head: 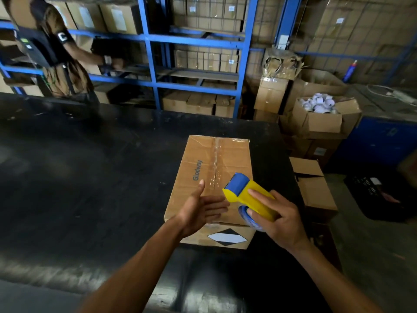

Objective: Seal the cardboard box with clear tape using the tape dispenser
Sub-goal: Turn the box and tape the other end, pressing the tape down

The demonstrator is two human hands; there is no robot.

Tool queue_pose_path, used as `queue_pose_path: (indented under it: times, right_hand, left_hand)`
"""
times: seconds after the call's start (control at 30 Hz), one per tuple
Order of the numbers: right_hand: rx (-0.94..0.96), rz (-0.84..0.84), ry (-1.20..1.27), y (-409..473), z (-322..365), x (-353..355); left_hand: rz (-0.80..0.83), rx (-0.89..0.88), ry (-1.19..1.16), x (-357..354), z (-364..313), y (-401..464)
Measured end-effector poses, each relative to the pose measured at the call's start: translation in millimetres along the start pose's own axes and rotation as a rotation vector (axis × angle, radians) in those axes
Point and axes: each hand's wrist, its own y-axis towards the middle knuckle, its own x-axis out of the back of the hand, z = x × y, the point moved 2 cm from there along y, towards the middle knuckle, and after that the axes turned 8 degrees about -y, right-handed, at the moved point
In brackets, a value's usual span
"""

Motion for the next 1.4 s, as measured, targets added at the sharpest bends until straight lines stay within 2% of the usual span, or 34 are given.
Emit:
queue_pose_path:
  times: [0.07, 0.17, 0.3, 0.43, 0.57, 0.67, 0.77, 0.9, 0.93, 1.0, 1.13, 1.4]
  right_hand:
    - [0.115, 0.032, -0.119, -2.2, 1.7, -4.6]
    - [0.151, 0.092, -0.242, -5.0, 2.2, -13.5]
    - [0.203, 0.108, -0.189, -5.4, 8.7, -20.0]
    - [0.142, 0.088, 0.037, -3.4, 20.9, -29.4]
    - [0.099, 0.15, 0.06, -4.0, 28.5, -39.1]
    - [0.097, 0.205, 0.009, -3.1, 31.1, -48.8]
    - [0.085, 0.235, -0.077, 2.3, 27.4, -39.7]
    - [0.123, 0.341, -0.126, 4.7, 14.8, -19.5]
    - [0.131, 0.375, -0.173, 5.5, 14.6, -21.4]
    - [0.13, 0.401, -0.275, 6.2, 17.7, -32.0]
    - [0.084, 0.426, -0.411, 0.4, 20.5, -56.8]
    - [0.068, 0.518, -0.588, -5.1, 23.7, -72.9]
  left_hand:
    - [0.073, 0.028, -0.157, -6.7, -3.3, -13.2]
    - [0.108, 0.035, -0.219, -12.4, -6.0, -28.9]
    - [0.049, 0.028, -0.262, -2.1, -4.6, -38.1]
    - [-0.041, -0.028, -0.275, 3.7, 0.0, -39.9]
    - [-0.169, -0.094, -0.19, 16.2, 6.6, -38.2]
    - [-0.345, -0.196, -0.033, 28.3, 9.1, -37.0]
    - [-0.55, -0.324, 0.019, 62.2, 10.7, -41.7]
    - [-0.714, -0.519, 0.524, 102.7, 16.8, -52.1]
    - [-0.746, -0.55, 0.57, 104.6, 21.2, -51.8]
    - [-0.779, -0.623, 0.522, 103.3, 29.5, -49.0]
    - [-0.823, -0.655, 0.427, 114.4, 40.5, -39.7]
    - [-0.849, -0.695, 0.438, 128.1, 60.1, -19.1]
